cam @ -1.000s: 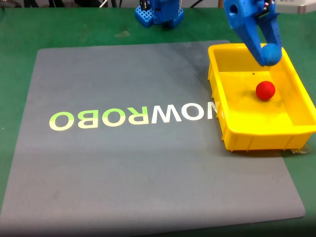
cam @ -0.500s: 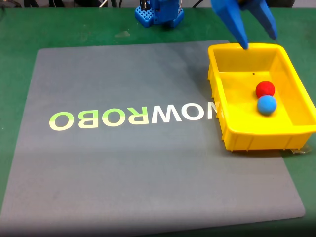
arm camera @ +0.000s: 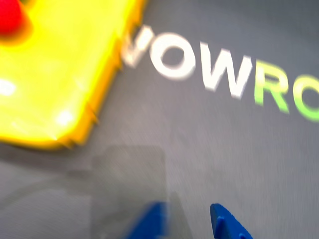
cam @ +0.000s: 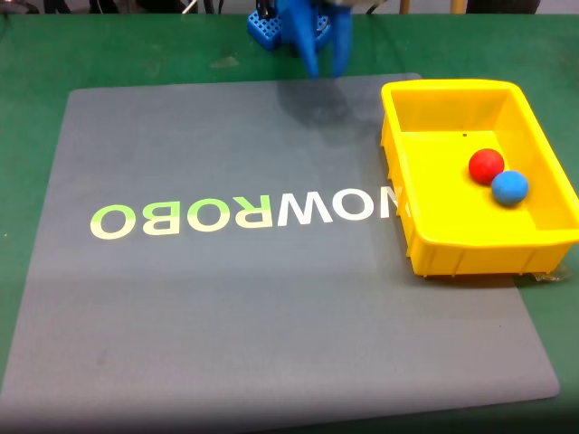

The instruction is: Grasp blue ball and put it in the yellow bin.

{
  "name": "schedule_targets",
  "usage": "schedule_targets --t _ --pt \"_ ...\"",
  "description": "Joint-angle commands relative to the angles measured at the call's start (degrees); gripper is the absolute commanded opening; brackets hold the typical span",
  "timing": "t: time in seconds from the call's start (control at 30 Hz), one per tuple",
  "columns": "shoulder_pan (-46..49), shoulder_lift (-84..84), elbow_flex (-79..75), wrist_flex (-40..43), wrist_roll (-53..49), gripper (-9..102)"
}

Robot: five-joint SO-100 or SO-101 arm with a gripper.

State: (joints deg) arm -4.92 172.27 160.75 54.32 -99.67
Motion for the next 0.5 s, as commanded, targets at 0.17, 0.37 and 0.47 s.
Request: schedule_targets --t 0.17,0.37,0.47 --pt "7.47 18.11 13.71 9.05 -3.08 0" --pt "7.56 18.19 14.94 12.92 -0.88 0" --pt "7.73 18.19 15.29 14.59 -1.14 0"
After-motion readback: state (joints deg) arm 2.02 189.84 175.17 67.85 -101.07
